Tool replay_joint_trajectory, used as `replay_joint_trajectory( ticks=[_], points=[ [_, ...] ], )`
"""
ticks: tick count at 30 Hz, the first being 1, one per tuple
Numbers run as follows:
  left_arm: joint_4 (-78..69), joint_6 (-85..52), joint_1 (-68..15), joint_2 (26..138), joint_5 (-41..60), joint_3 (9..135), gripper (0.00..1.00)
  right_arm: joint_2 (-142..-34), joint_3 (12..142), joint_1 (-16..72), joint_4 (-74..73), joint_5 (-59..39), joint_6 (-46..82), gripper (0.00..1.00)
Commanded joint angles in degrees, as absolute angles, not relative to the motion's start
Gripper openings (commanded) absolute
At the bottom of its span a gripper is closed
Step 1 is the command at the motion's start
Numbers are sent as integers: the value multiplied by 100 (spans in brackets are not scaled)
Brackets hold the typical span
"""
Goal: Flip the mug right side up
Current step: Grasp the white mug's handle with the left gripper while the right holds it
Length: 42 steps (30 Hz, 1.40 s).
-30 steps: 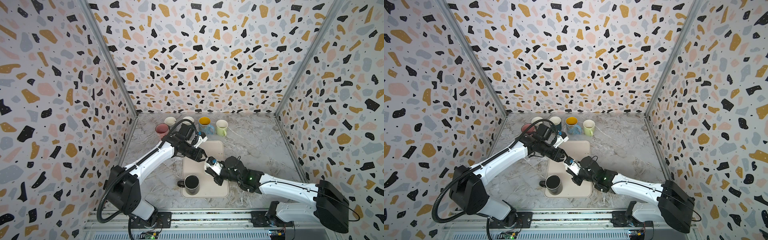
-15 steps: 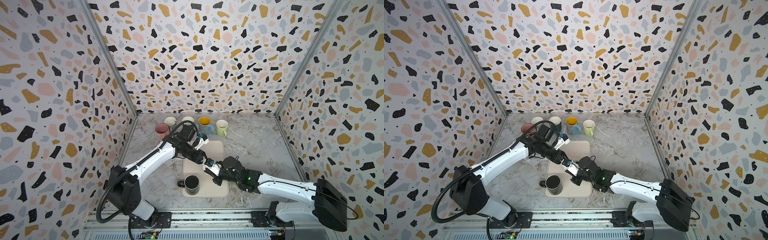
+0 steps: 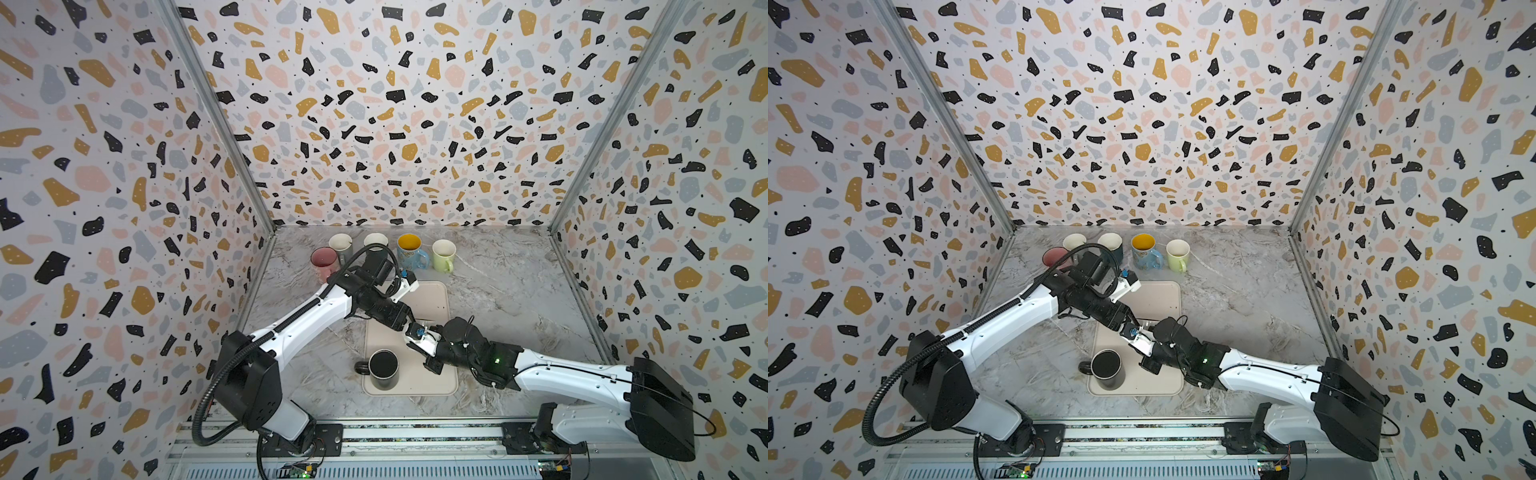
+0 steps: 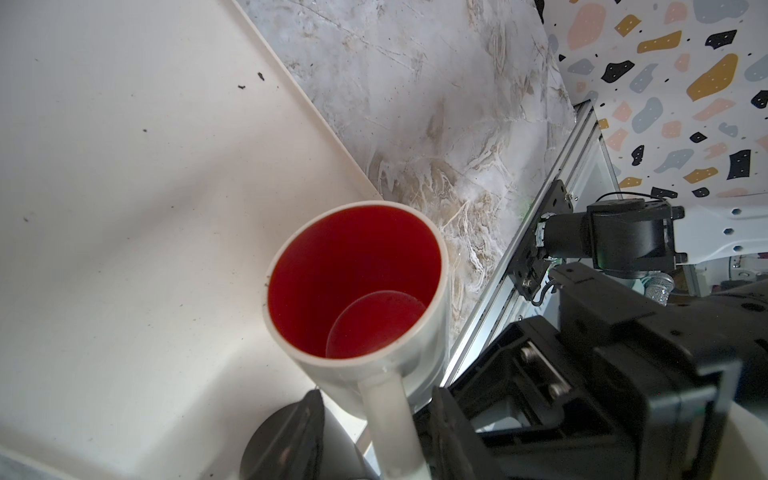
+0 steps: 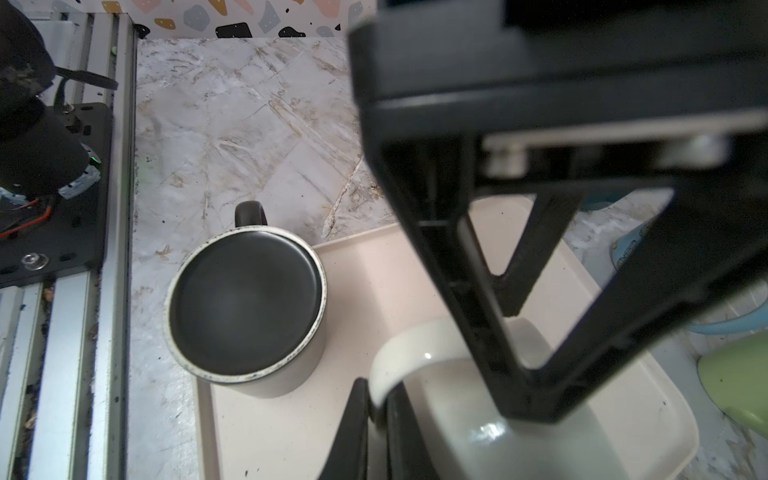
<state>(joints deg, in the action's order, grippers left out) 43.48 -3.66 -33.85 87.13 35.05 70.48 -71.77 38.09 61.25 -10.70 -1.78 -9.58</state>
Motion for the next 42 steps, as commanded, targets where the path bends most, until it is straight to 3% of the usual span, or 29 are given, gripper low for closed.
replay_joint_trajectory(
  ticks=[1,9,21,25,32,42],
  points=[
    [4440,-377,-3419,8621,3519,6937,43,-7031,4043,6161,-1476,5,-1121,0],
    [4436,-387,-3428,8622,3511,6884,43,-7032,4023,6240,-1475,114,-1196,0],
    [4423,-384,-3487,8647,3552,6827,31,-7015,4008,6302,-1509,282,-1271,0],
    [4412,-378,-3512,8648,3579,6789,23,-6994,3990,6305,-1521,315,-1274,0],
    [4397,-365,-3524,8641,3645,6761,0,-6955,3955,6302,-1558,387,-1283,0],
    [3934,-575,-3533,8564,3684,6875,0,-6913,3994,6314,-1344,455,-1266,3]
  ],
)
